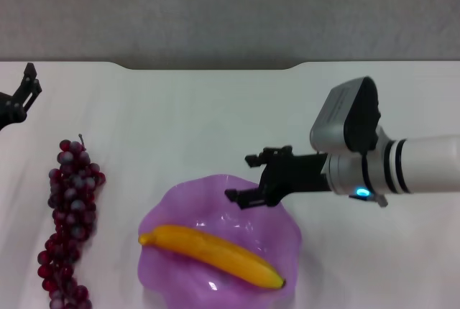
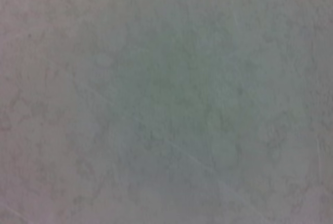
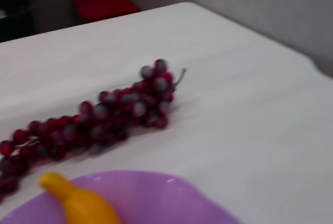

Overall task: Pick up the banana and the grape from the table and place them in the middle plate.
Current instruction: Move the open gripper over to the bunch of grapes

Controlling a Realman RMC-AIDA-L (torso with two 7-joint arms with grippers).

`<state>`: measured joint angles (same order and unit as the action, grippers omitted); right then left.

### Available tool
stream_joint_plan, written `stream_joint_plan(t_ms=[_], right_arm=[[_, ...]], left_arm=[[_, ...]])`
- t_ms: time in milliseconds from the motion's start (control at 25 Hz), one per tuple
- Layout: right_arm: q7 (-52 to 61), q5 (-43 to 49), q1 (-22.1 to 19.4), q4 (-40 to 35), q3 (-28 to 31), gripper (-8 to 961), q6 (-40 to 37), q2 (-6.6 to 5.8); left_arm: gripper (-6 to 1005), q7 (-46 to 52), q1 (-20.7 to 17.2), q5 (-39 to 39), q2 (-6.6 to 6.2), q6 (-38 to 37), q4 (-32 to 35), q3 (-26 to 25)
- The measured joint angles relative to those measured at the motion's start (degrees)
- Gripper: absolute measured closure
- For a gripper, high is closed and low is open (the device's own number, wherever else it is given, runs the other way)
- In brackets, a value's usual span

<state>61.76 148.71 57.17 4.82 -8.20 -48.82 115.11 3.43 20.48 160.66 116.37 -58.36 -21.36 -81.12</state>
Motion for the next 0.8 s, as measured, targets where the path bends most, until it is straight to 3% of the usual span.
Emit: stream_joint_plan(t_ms=[240,480,800], right_arm=[[0.19,-0.13,0.0,-4.46,4.34,101,0.18,-0.06],[0.22,-0.83,-1.62,-9.79,7.36,270,-0.07,-0.24],[-0.12,-9.67,-6.04,-16.35,7.59,622,4.11,-0.09]], left_arm=[[96,0.0,0.0,0.0,0.0,0.0,0.18,0.0],[97,0.0,-0.09,0.0,0.0,0.0,0.33,0.0],[97,0.0,-0.36,0.0,0.0,0.06,0.36,0.0]])
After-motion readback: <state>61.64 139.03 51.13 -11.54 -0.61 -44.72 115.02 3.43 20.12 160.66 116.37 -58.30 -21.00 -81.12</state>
